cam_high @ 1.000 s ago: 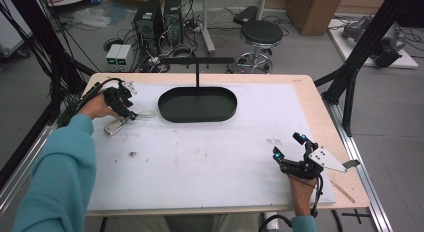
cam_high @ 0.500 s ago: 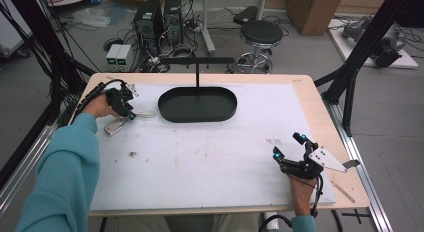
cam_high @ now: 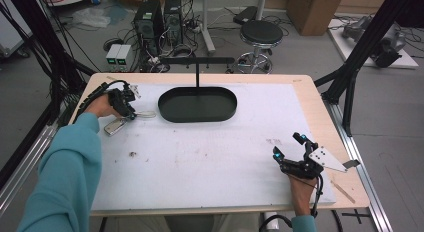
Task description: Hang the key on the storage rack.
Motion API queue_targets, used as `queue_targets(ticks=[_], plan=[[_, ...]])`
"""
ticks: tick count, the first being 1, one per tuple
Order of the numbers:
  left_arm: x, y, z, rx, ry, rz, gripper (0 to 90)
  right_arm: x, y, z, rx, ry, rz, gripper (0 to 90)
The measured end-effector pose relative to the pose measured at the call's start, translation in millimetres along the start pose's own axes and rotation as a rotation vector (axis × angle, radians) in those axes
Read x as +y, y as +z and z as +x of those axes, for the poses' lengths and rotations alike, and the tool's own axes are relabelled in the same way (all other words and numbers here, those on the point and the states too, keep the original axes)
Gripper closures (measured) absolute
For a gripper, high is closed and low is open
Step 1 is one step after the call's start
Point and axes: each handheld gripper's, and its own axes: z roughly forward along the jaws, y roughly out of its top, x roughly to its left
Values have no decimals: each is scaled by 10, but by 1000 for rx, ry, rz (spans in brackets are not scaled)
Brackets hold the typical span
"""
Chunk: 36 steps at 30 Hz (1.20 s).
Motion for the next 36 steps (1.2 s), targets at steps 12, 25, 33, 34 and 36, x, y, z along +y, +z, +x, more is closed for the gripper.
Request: queue_targets(ticks=[12,25,33,34,36], plan=[[27,45,-9,-10,16,20,768,0,1,-4,0,-1,-3,78],[61,-9,-50,9,2,-6,815,0,-1,2,1,8,0,78],[80,-141,-99,9,-13,-68,815,0,0,0,3,4,-3,78],[85,-162,-107,16,-8,-66,816,0,-2,1,1,7,0,78],[91,-198,-124,21,-14,-80,816,0,-2,2,1,8,0,78]])
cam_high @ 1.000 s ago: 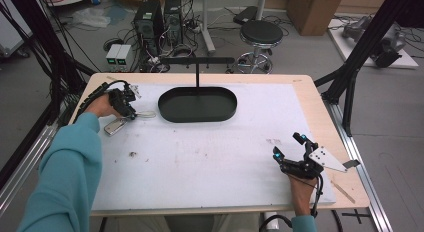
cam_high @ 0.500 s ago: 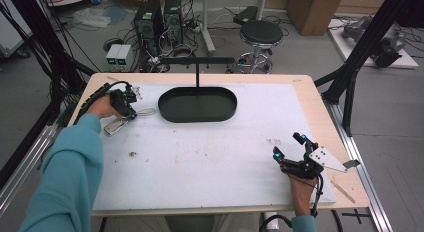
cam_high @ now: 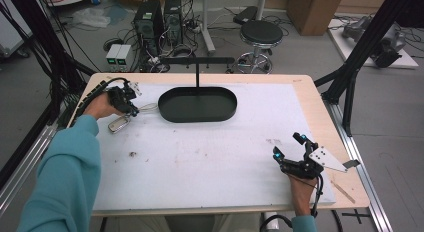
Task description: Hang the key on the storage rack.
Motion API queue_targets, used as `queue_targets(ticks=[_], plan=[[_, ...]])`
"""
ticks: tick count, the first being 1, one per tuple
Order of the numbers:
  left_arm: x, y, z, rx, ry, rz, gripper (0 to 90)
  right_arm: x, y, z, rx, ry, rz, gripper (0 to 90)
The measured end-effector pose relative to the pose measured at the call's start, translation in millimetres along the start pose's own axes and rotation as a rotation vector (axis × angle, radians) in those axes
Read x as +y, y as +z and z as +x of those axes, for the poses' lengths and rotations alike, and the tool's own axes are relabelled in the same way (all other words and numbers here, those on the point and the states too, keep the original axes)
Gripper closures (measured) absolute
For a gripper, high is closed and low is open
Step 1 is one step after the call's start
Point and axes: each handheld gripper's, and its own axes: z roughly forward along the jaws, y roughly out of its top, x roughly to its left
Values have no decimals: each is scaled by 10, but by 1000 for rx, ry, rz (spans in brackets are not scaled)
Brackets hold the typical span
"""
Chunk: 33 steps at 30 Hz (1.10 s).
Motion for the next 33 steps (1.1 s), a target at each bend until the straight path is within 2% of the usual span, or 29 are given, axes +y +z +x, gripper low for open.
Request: queue_targets(ticks=[1,5,11,13,14,18,23,27,33], plan=[[5,-15,-8,4,-3,-6,816,0,-1,-2,0,-2,1,78],[7,-93,-48,3,-36,-93,815,-1,0,-1,-1,-3,0,78],[0,-155,-100,19,-59,-135,816,1,1,-5,-1,-4,-1,78],[-6,-174,-113,14,-80,-166,816,1,0,-6,0,-4,-1,78],[-4,-191,-129,28,-84,-185,816,1,0,-6,0,-4,-1,78],[19,-244,-173,46,-90,-221,816,0,1,-8,0,-5,-2,78],[59,-338,-223,63,-117,-283,815,0,1,-9,-1,-6,-2,78],[100,-398,-270,65,-122,-327,815,0,0,-8,-1,-5,-2,78],[171,-441,-351,88,-143,-390,816,0,0,-6,0,-4,-1,78]])
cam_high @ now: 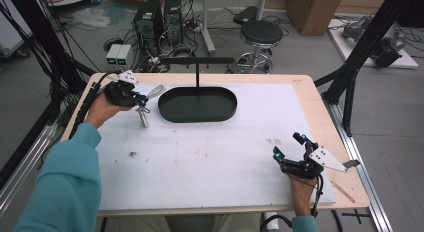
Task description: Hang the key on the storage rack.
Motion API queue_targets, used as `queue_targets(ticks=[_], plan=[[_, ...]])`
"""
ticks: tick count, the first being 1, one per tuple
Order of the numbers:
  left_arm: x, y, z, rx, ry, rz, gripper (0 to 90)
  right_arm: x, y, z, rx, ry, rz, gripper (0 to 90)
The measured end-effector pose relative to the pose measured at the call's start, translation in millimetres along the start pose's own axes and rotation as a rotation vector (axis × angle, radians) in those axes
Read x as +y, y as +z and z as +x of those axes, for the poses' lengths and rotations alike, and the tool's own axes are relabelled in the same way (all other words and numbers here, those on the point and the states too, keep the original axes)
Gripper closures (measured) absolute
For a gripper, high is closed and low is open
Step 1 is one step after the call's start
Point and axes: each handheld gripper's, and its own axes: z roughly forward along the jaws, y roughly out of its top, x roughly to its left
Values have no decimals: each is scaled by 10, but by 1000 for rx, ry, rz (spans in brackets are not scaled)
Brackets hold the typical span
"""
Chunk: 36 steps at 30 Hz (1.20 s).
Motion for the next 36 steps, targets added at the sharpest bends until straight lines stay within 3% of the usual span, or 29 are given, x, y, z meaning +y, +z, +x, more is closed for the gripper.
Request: queue_targets(ticks=[4,11,24,27,36], plan=[[45,11,-29,-13,-46,-46,815,0,0,0,0,-1,-1,78],[120,12,-53,24,-103,-129,815,-1,0,-1,0,-2,-2,78],[215,11,-84,115,-163,-204,816,-1,-1,-2,0,-3,-3,78],[231,21,-96,120,-180,-219,816,-1,-1,-2,1,-3,-3,78],[276,67,-137,165,-190,-269,815,-1,-1,-2,1,-3,-3,78]])
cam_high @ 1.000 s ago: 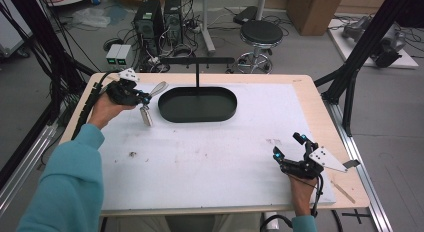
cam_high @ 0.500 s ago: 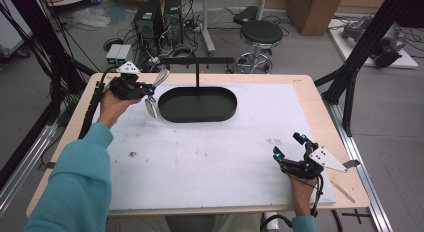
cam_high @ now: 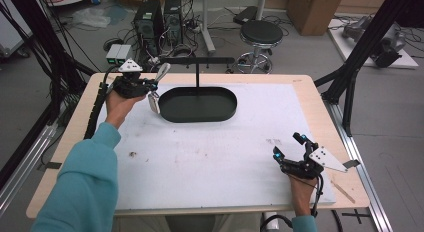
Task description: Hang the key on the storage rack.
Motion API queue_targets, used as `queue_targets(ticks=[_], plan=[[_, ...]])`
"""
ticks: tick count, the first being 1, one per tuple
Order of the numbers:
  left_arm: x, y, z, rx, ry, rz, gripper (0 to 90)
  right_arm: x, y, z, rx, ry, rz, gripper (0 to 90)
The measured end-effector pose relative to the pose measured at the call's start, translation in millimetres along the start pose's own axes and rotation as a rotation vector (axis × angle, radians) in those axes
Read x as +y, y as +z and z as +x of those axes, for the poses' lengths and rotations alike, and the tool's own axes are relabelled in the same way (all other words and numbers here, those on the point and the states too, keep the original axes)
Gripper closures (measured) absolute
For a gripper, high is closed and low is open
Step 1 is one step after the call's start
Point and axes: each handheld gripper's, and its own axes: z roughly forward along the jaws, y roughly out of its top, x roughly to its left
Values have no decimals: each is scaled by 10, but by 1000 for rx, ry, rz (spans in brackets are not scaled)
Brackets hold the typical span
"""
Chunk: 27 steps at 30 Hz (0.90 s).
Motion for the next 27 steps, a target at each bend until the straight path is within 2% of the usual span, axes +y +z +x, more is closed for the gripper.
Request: queue_targets(ticks=[9,14,21,27], plan=[[23,59,-90,62,-19,-35,815,0,0,0,-1,1,0,78],[18,107,-137,84,-26,-29,815,0,-1,0,0,1,0,78],[15,160,-175,116,-40,-53,815,0,-1,0,0,2,0,78],[11,198,-207,152,-35,-63,815,-1,-1,-1,0,0,-1,78]])
